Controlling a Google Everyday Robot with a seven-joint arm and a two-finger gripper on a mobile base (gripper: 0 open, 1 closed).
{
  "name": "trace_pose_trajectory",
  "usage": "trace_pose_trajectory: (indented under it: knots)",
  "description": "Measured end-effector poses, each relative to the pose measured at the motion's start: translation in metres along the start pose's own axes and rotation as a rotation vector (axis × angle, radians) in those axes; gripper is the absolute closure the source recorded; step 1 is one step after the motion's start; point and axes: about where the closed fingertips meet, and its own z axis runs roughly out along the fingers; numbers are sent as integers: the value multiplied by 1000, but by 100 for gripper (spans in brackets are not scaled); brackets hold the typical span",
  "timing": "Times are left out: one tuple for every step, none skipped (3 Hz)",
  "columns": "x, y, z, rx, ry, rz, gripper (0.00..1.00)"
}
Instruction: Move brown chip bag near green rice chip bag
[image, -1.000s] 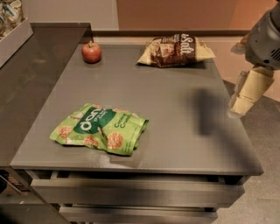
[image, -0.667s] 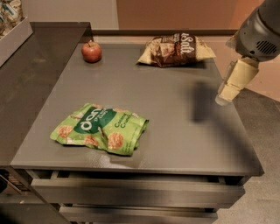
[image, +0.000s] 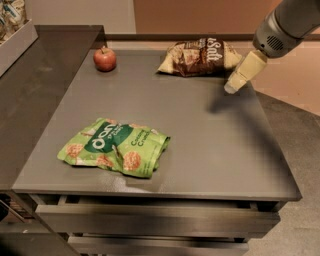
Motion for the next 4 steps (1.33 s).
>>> trace_pose_trajectory:
  knots:
    - [-9, -40, 38, 42, -52, 87, 0]
    - [-13, -73, 78, 54, -100, 134, 0]
    - [-24, -94, 111, 43, -143, 132, 0]
    - [-34, -104, 135, 23, -174, 122, 0]
